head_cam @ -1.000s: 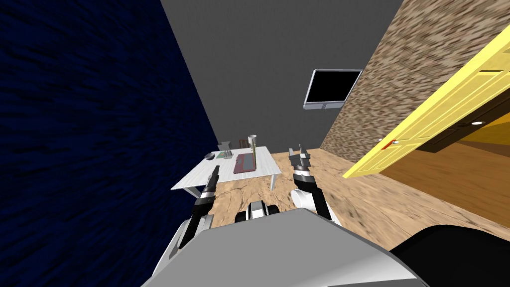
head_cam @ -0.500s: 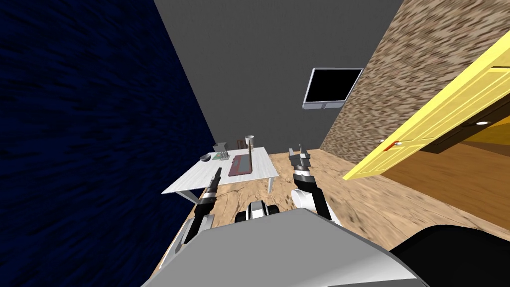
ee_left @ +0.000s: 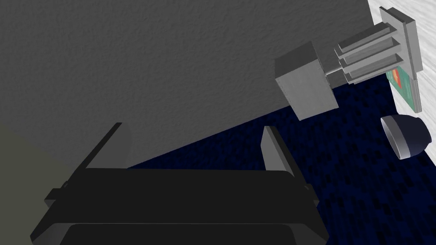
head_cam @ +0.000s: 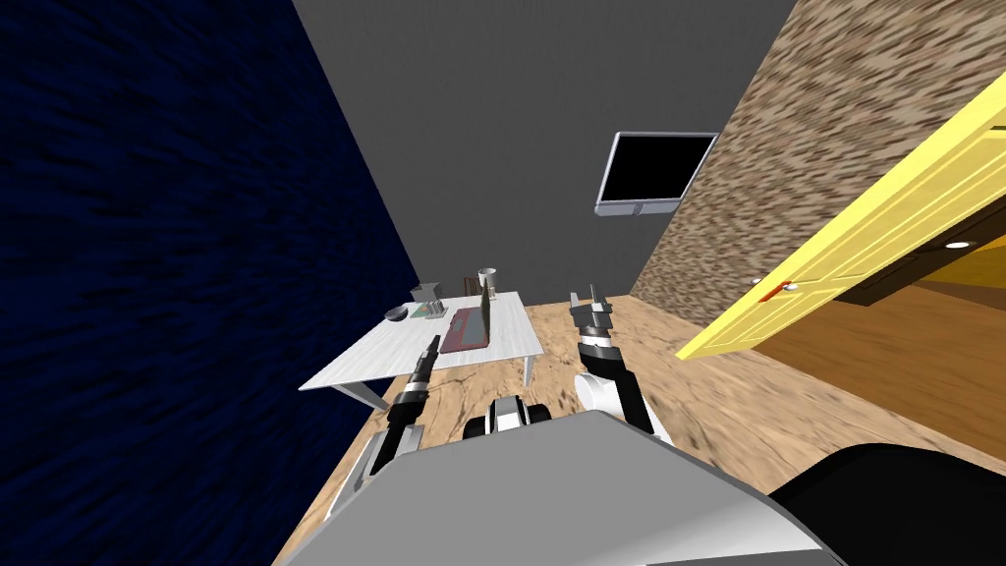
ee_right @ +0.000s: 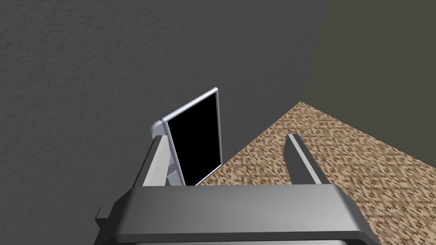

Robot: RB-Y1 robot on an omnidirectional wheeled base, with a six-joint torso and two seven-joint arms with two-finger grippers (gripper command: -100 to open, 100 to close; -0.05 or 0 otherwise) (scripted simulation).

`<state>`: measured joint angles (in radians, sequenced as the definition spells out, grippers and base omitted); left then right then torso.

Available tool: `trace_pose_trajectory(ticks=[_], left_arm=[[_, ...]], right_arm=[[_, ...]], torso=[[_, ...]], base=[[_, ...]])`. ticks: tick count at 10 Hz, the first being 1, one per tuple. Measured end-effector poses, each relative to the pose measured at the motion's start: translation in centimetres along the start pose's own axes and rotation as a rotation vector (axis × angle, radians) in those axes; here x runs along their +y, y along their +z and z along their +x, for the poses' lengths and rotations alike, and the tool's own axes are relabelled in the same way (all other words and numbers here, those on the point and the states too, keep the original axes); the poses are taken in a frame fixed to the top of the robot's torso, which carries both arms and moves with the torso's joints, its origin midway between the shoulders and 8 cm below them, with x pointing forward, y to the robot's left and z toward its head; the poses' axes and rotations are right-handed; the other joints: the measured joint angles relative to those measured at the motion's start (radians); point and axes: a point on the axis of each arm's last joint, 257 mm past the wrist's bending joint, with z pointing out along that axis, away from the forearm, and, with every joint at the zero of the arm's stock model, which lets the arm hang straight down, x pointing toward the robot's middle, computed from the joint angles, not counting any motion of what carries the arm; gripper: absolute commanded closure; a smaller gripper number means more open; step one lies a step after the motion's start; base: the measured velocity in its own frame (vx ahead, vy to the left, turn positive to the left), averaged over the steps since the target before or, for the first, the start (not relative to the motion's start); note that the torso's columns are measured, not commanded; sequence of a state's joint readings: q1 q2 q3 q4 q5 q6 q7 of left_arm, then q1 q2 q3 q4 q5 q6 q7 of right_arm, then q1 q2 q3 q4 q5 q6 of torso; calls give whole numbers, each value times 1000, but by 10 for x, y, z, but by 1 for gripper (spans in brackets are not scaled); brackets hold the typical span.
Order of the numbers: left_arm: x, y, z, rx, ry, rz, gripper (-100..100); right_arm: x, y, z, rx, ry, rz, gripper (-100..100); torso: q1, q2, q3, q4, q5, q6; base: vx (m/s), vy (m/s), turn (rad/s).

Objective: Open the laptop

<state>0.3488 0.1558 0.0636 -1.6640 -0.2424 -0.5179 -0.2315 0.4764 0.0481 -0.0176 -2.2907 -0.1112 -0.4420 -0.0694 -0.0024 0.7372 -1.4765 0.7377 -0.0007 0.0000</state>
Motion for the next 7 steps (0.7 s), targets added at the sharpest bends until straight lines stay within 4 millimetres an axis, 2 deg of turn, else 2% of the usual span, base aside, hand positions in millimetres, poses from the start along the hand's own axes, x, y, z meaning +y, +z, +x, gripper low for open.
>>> trace_pose_trajectory(ticks=[7], left_arm=[[53,-7,38,60,87,-87,-100]], right_arm=[[0,0,0,0,0,0,0]], torso=[[4,1,0,0,1,0]], base=[[71,-139,3]])
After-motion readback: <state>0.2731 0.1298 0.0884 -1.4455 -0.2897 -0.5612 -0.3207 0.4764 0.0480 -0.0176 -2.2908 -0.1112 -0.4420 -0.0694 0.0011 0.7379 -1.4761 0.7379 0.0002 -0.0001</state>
